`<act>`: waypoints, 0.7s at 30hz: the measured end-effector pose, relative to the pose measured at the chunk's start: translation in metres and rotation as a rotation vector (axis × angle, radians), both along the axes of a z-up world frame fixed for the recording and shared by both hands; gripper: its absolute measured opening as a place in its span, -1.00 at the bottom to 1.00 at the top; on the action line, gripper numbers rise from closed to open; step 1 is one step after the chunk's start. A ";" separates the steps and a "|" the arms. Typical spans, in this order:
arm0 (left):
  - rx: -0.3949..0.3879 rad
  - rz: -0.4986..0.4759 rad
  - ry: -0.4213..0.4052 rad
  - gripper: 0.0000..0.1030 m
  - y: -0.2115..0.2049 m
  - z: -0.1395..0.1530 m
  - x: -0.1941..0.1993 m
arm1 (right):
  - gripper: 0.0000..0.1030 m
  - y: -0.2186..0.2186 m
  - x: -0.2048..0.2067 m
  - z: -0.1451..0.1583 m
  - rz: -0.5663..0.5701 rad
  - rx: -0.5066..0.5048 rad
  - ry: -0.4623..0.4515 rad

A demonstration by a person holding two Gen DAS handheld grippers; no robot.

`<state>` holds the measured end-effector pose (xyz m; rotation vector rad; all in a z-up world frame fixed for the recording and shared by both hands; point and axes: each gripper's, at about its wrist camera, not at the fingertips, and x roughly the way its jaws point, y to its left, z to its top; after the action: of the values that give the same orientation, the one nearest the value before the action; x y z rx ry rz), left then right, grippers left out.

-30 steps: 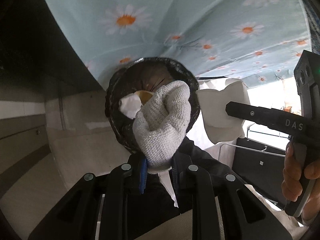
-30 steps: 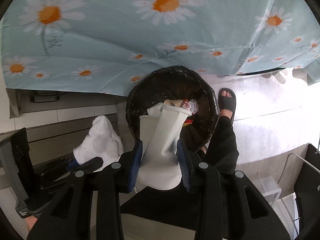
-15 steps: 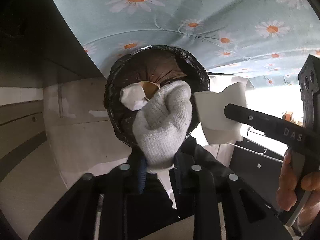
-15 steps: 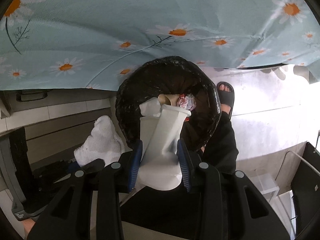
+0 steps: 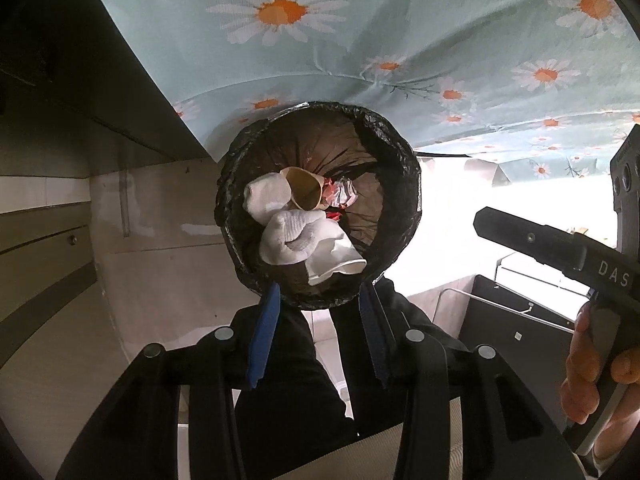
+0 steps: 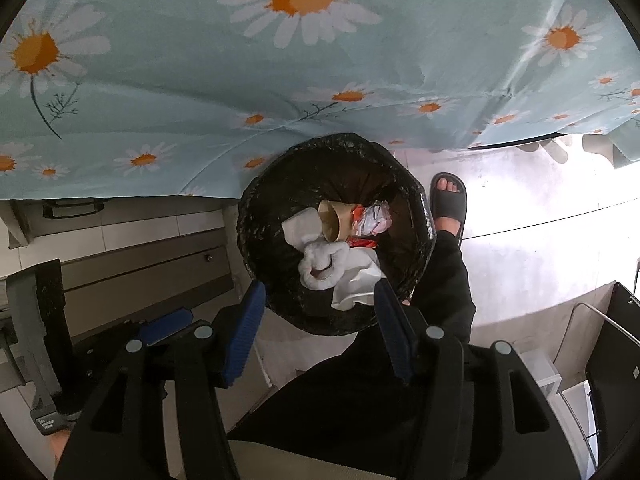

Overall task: Collect trash
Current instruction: 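Open the left tool dropping the sock while the right tool drops the tissue, then raise both open tools back up over the counter toward the remaining trash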

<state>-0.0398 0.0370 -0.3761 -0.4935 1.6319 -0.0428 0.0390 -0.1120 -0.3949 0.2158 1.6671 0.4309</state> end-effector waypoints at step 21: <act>0.056 -0.028 -0.214 -0.23 0.009 0.098 0.006 | 0.10 0.011 -0.010 0.096 0.054 -0.031 -0.252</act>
<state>-0.0341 0.0462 -0.2786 -0.4088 1.4268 -0.0680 0.0288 -0.1012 -0.2986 0.0895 1.4337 0.4532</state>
